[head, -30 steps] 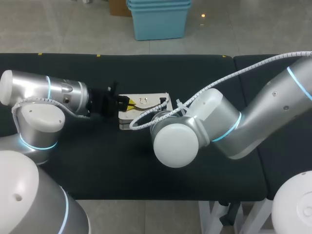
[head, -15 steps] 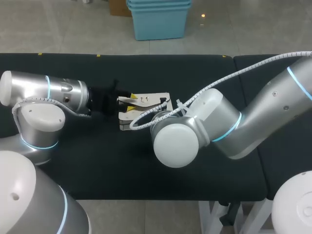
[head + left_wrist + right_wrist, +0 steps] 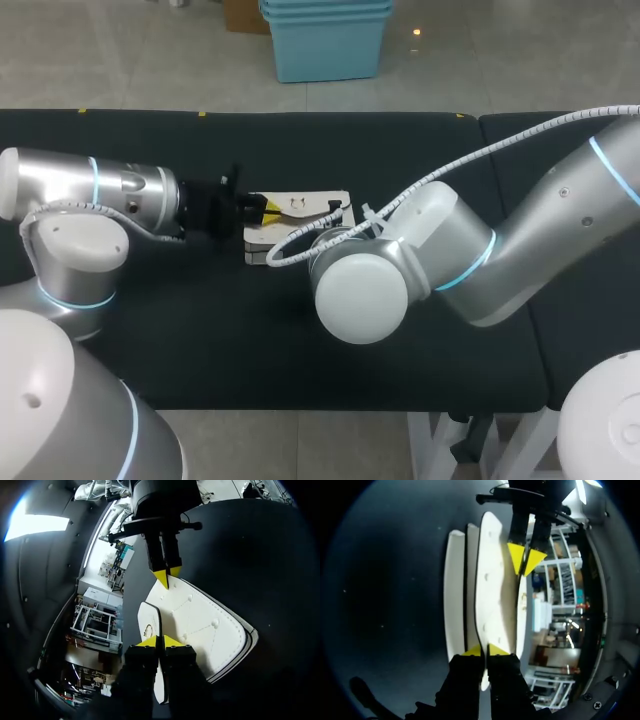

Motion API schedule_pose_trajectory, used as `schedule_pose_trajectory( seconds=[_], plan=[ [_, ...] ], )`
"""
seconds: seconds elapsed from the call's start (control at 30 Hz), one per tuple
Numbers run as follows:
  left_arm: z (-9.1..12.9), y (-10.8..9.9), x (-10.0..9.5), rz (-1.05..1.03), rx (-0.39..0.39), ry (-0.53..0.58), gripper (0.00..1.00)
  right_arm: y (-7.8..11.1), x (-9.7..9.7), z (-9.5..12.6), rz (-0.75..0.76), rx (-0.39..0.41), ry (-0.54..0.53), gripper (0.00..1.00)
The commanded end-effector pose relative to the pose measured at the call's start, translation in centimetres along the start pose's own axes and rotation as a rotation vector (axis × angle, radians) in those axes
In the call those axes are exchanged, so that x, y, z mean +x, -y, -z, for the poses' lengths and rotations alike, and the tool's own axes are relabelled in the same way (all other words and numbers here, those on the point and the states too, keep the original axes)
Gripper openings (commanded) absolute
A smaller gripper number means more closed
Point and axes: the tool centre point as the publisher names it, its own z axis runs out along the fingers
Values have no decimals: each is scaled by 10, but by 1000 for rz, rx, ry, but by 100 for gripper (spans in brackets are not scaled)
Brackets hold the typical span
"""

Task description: Pick up the bag, open it, inspect its contents, close it, and place it on the opposite side

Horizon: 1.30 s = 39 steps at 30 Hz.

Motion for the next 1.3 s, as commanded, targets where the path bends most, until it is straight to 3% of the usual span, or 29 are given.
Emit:
schedule_pose_trajectory(
  seconds=[0.03, 0.47, 0.73, 1.27, 1.3],
  plan=[
    [1, -1, 7, 4, 10, -14, 0, 3, 4, -2, -1, -14, 74, 0],
    [0, -18, 13, 38, -39, -28, 0, 3, 4, -2, -1, -14, 74, 0],
    [-5, 3, 15, 43, 17, -37, 0, 3, 4, -2, -1, -14, 74, 0],
    [-1, 5, 12, 109, 37, -23, 0, 3, 4, -2, -1, -14, 74, 0],
    [0, 5, 11, 112, 38, -22, 11, 3, 4, -2, -1, -14, 74, 0]
  ],
)
